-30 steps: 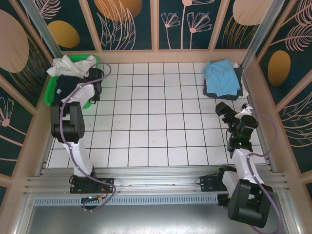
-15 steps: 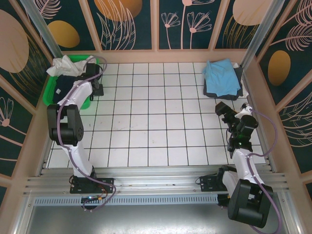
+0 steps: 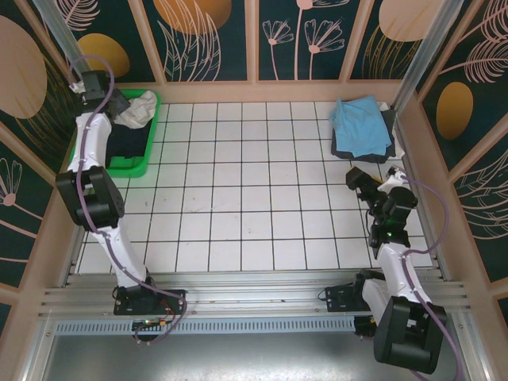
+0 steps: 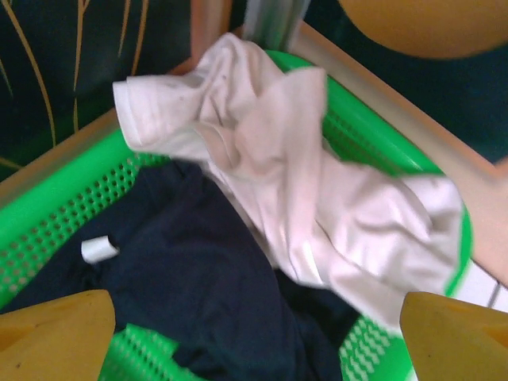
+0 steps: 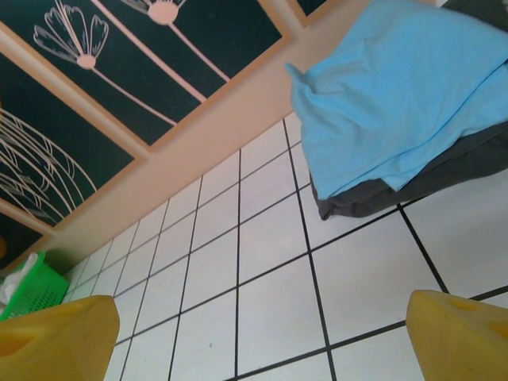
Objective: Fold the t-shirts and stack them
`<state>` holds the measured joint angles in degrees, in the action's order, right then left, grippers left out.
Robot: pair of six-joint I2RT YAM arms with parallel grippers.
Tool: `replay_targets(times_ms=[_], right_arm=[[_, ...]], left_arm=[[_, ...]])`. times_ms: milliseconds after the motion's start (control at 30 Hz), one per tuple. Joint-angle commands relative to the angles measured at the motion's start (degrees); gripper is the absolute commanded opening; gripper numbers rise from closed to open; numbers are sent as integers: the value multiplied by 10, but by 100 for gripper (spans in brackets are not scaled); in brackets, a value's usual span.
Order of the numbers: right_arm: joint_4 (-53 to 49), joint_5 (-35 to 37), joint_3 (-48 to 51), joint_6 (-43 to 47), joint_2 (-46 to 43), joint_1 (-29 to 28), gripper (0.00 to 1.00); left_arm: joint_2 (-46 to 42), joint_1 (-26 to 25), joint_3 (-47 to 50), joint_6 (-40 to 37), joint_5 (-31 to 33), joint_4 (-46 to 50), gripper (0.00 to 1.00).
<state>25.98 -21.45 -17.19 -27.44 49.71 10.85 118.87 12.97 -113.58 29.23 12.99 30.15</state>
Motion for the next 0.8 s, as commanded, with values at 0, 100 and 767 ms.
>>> replay_targets(times_ms=[0,100,767], right_arm=[[-8,15,-28,27,14,-16,93],[-9,14,-34,32,25,-22,94],[-23,24,-43,41,21,-25,94]], left_arm=[[78,-3,-77,20,-43,18,91],[138,4,-136,28,-76,5,89],[208,16,-147,55,-122,-82,29]])
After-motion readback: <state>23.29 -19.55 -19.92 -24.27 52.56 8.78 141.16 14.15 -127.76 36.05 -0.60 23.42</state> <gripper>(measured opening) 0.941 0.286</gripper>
